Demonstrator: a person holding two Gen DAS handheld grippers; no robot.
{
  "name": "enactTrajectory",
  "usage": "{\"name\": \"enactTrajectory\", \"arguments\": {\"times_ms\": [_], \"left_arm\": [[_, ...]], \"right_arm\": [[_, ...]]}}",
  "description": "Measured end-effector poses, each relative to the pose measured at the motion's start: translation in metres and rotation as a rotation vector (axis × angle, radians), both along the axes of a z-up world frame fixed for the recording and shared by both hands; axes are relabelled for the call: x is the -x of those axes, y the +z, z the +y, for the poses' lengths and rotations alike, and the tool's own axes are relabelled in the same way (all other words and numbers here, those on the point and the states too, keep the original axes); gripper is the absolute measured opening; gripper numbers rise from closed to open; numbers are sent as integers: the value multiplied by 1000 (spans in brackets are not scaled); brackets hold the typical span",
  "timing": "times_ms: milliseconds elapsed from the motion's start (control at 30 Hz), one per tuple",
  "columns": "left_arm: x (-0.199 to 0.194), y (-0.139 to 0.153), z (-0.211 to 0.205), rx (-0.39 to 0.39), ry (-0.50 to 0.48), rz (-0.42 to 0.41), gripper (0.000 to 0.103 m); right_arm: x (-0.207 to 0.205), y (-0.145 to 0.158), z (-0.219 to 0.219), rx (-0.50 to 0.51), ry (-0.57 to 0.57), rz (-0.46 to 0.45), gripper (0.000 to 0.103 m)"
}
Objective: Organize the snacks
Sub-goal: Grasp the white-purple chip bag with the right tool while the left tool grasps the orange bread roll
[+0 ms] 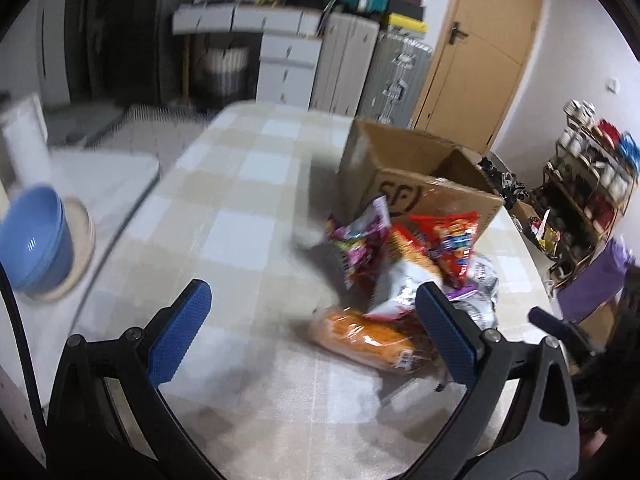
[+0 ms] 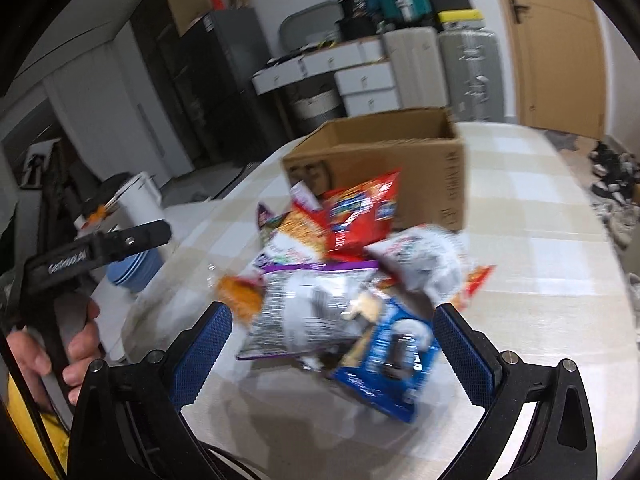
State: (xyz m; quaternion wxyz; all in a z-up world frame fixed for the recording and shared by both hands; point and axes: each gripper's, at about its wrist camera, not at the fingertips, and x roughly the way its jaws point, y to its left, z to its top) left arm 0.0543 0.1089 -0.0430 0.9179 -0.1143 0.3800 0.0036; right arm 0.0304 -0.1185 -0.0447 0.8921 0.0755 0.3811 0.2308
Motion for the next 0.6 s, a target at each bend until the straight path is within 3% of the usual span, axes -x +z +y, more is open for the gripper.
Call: {"name": "enactTrajectory", "arguments": {"times_ms": [233,300,367,600], "left_arm": [[-4,-6,11,23,-18,21,102],[-4,-7,8,14,-31,23,102],[-3,-7,2,9,-41,35,102],[-9,-26,-9,-32,-33,128,102]], "right_arm": [[-27,-10,35,87,57,12,100],[-36,-18,39,98,67,35,94],[-44,-27,42,110,69,66,78],[-52,-37,45,68,103,118,60]]}}
